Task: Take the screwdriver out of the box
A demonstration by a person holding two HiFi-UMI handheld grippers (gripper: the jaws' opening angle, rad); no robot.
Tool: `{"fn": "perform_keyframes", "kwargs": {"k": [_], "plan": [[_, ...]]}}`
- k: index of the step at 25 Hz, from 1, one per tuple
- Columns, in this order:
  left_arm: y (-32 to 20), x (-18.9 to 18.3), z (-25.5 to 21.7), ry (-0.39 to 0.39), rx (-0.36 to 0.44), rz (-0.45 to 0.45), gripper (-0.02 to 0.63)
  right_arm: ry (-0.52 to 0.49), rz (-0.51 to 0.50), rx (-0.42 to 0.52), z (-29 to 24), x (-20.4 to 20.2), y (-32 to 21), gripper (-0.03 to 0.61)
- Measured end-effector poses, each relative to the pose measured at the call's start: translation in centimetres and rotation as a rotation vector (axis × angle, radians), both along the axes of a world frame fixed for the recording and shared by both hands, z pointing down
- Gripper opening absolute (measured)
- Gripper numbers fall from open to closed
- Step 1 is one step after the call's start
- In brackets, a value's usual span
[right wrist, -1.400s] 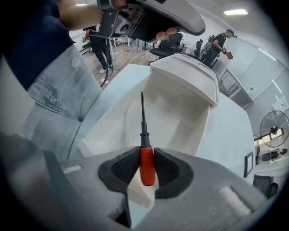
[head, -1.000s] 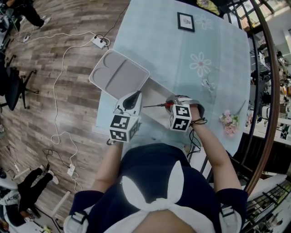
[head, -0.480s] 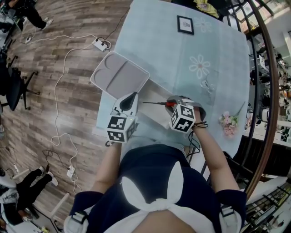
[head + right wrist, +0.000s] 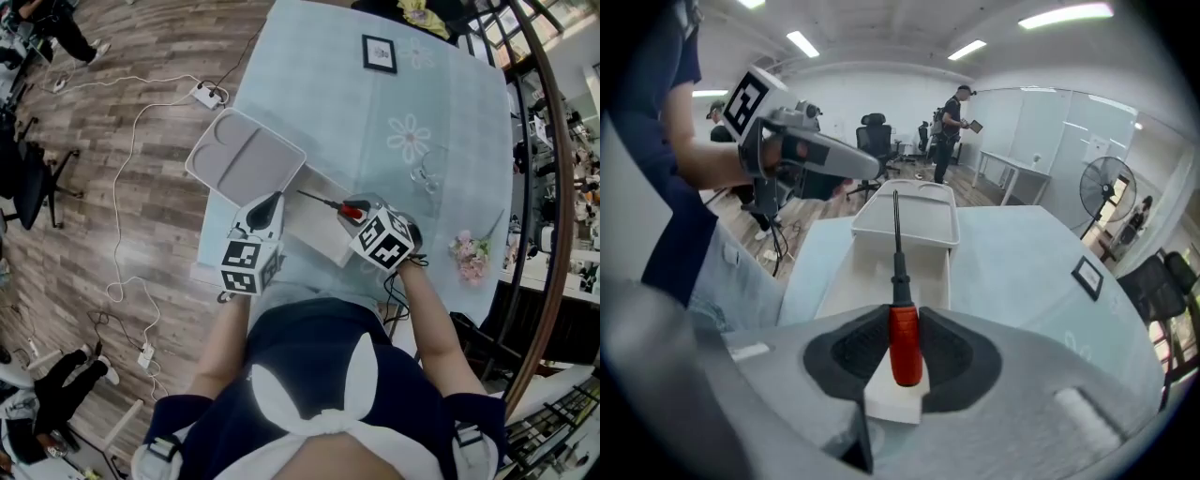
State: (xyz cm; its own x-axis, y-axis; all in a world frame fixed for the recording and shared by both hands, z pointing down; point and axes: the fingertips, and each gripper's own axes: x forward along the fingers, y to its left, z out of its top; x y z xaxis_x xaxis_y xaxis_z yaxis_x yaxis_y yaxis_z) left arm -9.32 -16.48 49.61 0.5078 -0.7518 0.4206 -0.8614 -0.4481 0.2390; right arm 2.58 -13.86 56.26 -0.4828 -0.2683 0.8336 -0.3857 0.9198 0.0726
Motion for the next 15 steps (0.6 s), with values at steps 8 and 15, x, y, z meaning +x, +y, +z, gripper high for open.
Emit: {"fn": "perform_keyframes", "kwargs": {"k": [8,15], "plan": [[0.6,0.8,0.4,-0.016,-0.003,0.026,0.017,-0.232,0.170,-0.072,-1.6,-0.2,-0.7,0.095],[0.6,1.7,0.3,-0.024,-0.002,0.050,0.017,-0.377,0.258,-0.082,-3.8,-0.5,-1.7,0.095]]}}
